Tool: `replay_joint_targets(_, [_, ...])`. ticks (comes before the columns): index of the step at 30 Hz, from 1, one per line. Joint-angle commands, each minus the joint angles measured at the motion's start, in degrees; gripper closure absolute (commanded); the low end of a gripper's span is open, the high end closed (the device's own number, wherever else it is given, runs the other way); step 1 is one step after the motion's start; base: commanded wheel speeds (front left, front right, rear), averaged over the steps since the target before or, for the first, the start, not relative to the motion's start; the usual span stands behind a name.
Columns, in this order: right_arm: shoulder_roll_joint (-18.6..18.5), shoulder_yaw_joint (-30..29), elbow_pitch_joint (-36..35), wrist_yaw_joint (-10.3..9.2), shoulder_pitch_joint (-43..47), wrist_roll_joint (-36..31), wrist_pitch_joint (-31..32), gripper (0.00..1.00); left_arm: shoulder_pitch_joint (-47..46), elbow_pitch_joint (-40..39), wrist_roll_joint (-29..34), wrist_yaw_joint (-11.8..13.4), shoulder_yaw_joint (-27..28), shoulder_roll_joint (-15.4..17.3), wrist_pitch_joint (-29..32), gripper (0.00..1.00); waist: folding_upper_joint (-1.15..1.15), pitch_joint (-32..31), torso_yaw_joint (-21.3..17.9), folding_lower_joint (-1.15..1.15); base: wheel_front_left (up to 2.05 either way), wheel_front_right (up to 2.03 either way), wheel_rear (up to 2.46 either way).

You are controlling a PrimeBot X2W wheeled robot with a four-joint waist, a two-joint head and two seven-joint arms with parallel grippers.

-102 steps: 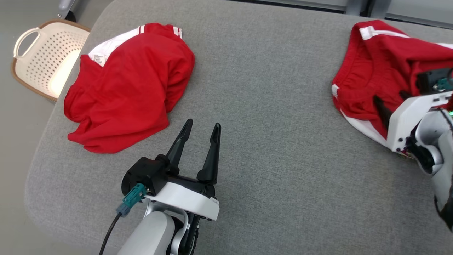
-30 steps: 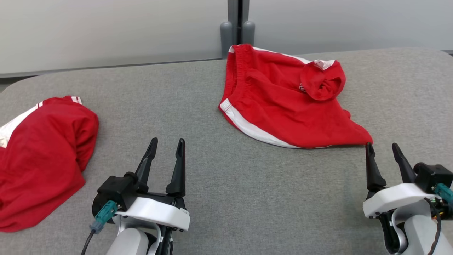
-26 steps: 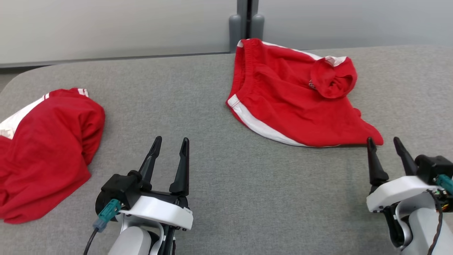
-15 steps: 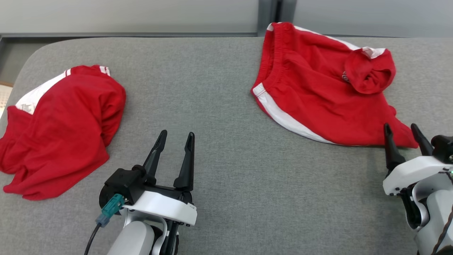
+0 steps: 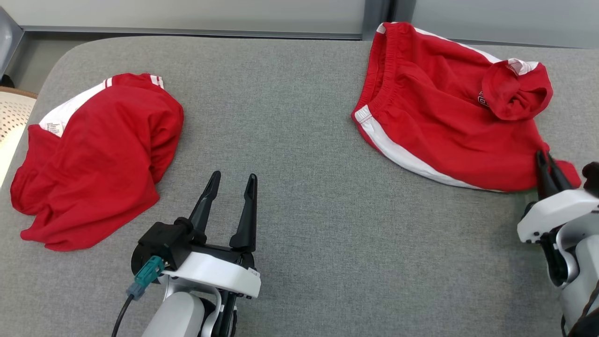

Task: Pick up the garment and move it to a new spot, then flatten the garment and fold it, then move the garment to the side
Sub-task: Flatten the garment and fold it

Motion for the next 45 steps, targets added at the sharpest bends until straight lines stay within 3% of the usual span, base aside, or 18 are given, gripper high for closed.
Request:
replay_joint_targets(1, [-0.72,-0.19,-0.43,-0.01,-1.16,-0.58,-0.39,1.0,-0.94,0.03,-0.22,0.02,-0.1,0.22,-0.03,0.0,0.0,-0.14,0.1,0.0,0.0,0.0,0.0])
replay_joint_targets(7, [-2.77,0.64,-1.14,-0.01,-4.42,-2.08,3.3,1.0,-1.15,-0.06,-1.0,0.25,-0.9,0.22,-0.03,0.0,0.0,-0.01,0.7,0.0,0.0,0.0,0.0])
replay_joint_targets(19, [-7.12,2.74,2.1,-0.01,-9.53,1.96,22.05,1.0,-1.08,0.11,-2.59,0.36,-2.69,0.22,-0.03,0.0,0.0,0.94,4.46,0.0,0.0,0.0,0.0])
replay_joint_targets(26, [-9.22,2.52,3.98,-0.01,-13.75,5.23,29.21,1.0,-1.83,-0.1,-2.87,0.31,-3.64,0.22,-0.03,0.0,0.0,2.03,6.39,0.0,0.0,0.0,0.0])
replay_joint_targets(27, [-9.54,2.41,4.28,-0.01,-14.47,5.13,29.64,0.75,-1.94,-0.14,-2.86,0.33,-3.78,0.22,-0.03,0.0,0.0,2.22,6.65,0.0,0.0,0.0,0.0])
replay_joint_targets(28, [-9.85,2.09,4.84,-0.01,-15.18,4.88,29.95,0.19,-2.06,-0.19,-2.91,0.38,-3.98,0.21,-0.03,0.0,0.0,2.43,6.91,0.0,0.0,0.0,0.0])
replay_joint_targets(29, [-10.04,1.44,5.68,-0.01,-15.85,4.56,30.09,0.0,-2.2,-0.26,-3.04,0.42,-4.13,0.21,-0.03,0.0,0.0,2.65,7.17,0.0,0.0,0.0,0.0])
replay_joint_targets(37, [-9.41,-0.69,10.93,-0.01,-19.01,-1.43,23.03,0.0,-2.54,-0.6,-3.08,0.82,-4.27,0.21,-0.03,0.0,0.0,3.88,7.58,0.0,0.0,0.0,0.0])
replay_joint_targets(45, [-7.17,-1.02,12.41,-0.01,-18.56,-1.52,11.42,0.0,-3.34,-0.34,-1.75,0.76,-2.58,0.22,-0.03,0.0,0.0,2.47,3.61,0.0,0.0,0.0,0.0])
